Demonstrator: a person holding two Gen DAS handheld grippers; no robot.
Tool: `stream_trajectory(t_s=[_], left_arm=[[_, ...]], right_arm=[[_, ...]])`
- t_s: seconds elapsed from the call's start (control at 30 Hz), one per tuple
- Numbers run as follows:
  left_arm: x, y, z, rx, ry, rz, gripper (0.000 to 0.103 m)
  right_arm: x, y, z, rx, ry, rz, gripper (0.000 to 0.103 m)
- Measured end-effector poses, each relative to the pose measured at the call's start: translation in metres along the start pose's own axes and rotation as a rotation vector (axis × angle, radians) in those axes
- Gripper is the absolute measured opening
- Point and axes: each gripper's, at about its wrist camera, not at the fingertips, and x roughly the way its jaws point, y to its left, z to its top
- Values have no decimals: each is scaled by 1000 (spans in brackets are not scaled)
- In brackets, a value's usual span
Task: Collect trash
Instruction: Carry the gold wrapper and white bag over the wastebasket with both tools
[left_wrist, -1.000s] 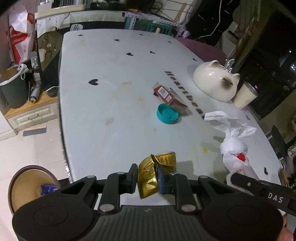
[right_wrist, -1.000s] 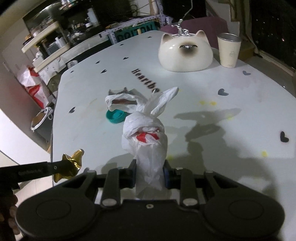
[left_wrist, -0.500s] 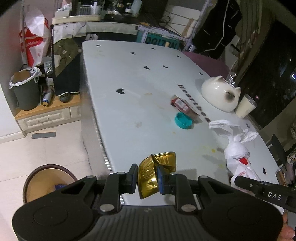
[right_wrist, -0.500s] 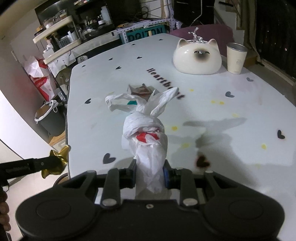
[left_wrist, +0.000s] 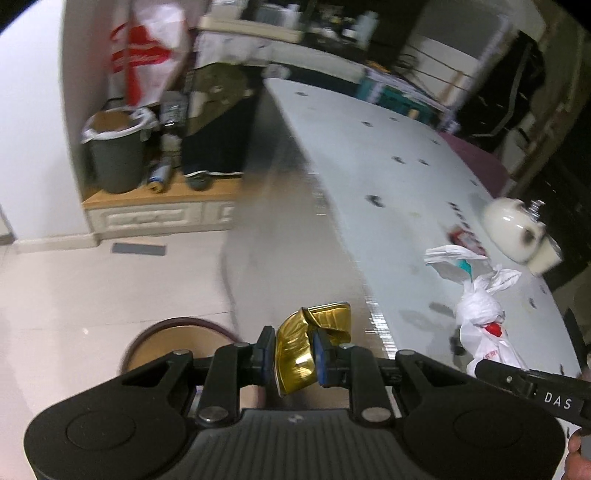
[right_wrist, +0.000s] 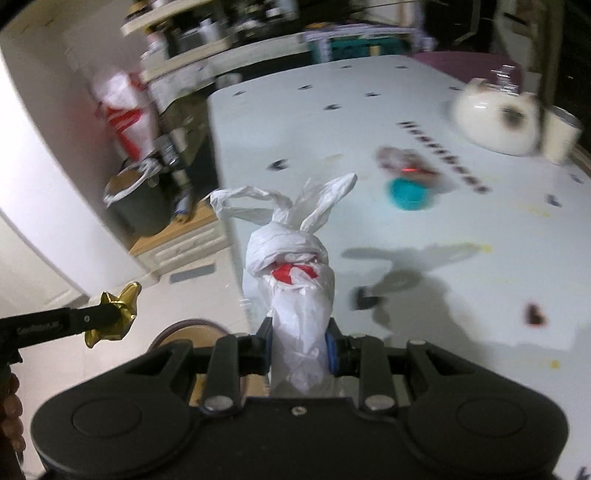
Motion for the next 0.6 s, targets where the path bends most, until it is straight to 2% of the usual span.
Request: stream_trajectory(t_s=[0.23,0.4,0.6], left_arm=[[1,78,1,-89,24,58,23],[8,121,-2,-147,50,93,23],[23,163,-10,-208,98,129,23]], right_arm=[[40,76,1,-89,78,47,28],[67,122,0,-149,127,73,28],[105,155,-1,-199,205,93,28]])
